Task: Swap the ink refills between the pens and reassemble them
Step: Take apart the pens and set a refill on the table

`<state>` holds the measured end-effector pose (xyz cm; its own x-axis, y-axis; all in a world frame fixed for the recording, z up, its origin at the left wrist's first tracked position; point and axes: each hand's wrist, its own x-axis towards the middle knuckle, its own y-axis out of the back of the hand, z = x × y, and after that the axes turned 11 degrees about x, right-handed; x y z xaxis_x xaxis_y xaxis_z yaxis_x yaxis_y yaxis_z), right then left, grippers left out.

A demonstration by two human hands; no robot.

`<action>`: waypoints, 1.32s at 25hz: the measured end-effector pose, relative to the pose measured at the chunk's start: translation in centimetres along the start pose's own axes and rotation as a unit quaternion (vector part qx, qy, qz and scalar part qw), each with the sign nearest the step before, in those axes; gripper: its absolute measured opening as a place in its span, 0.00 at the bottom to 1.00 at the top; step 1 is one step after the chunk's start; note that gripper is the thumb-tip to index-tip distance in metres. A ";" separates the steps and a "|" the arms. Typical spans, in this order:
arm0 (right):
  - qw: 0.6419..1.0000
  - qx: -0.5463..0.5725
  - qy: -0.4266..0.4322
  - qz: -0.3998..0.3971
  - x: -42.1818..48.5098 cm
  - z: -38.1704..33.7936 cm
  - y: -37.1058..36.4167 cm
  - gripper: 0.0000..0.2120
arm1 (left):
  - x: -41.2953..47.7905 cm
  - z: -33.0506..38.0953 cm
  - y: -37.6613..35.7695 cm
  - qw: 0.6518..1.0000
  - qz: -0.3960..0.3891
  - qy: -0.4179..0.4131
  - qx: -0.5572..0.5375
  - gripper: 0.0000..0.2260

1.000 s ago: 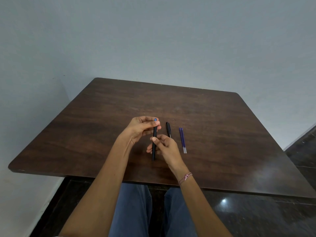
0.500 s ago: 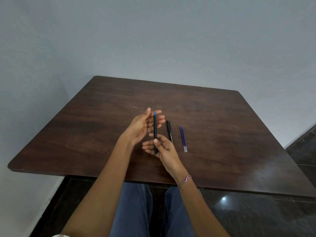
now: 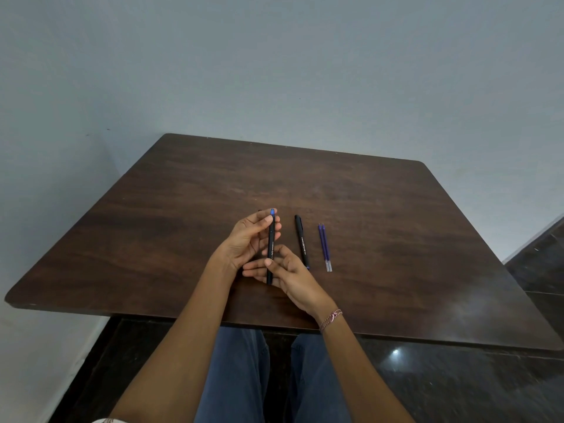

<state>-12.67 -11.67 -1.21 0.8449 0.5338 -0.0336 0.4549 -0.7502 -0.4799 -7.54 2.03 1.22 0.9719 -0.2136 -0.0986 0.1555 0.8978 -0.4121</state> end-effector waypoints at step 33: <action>0.998 0.042 -0.020 -0.048 0.5 -0.3 1.0 0.12 | 0.1 -1.1 0.1 0.998 -0.057 0.020 -0.033 0.15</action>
<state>-11.67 -12.27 -1.43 0.7863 0.6175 -0.0179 0.5061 -0.6605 -0.5546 -7.59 1.73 0.19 0.9404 -0.3298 -0.0828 0.2522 0.8397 -0.4809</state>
